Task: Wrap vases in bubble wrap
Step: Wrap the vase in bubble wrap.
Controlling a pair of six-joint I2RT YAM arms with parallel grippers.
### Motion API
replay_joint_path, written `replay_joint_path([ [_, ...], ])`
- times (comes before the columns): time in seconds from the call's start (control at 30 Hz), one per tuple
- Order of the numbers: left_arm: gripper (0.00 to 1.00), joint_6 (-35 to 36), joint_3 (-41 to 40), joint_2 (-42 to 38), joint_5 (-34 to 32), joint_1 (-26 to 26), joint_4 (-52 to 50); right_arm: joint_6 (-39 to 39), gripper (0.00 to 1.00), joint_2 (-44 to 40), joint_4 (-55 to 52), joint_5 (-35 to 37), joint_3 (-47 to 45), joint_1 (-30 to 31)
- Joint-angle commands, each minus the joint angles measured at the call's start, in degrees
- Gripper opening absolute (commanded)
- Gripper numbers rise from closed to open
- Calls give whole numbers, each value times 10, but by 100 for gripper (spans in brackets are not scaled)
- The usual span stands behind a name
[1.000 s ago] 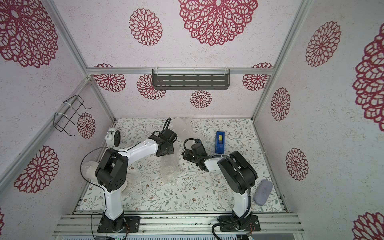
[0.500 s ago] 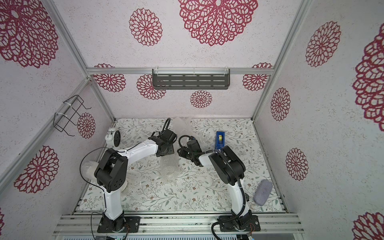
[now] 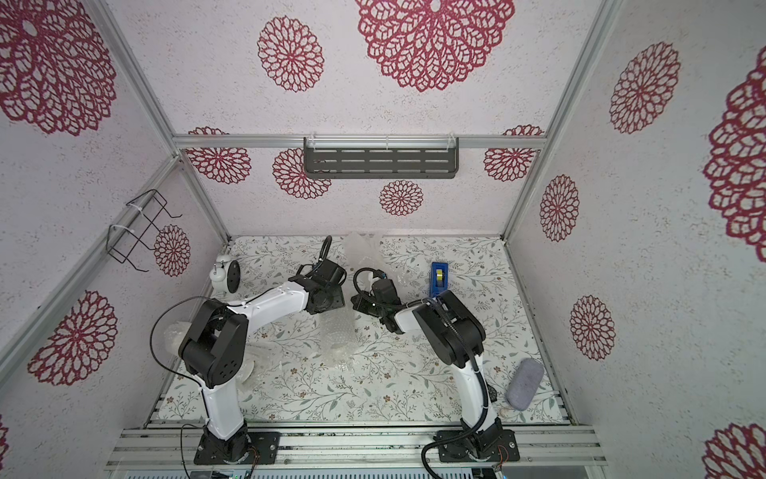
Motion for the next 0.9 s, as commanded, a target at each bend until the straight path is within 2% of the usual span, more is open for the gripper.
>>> replay_joint_path([
  [0.0,67,18,-45,33,39,16,-10,-23,0,-51,26,-2,-1,9],
  [0.27,65,21,-85,-14,82,27,49,-31,0,-78,36,20,-18,43],
  [0.57,63,22,-164,-72,177,47,175,-16,0,-76,56,11,-10,68],
  [0.87,65,34,-201,-116,195,62,207,-31,0,-90,35,23,-3,82],
])
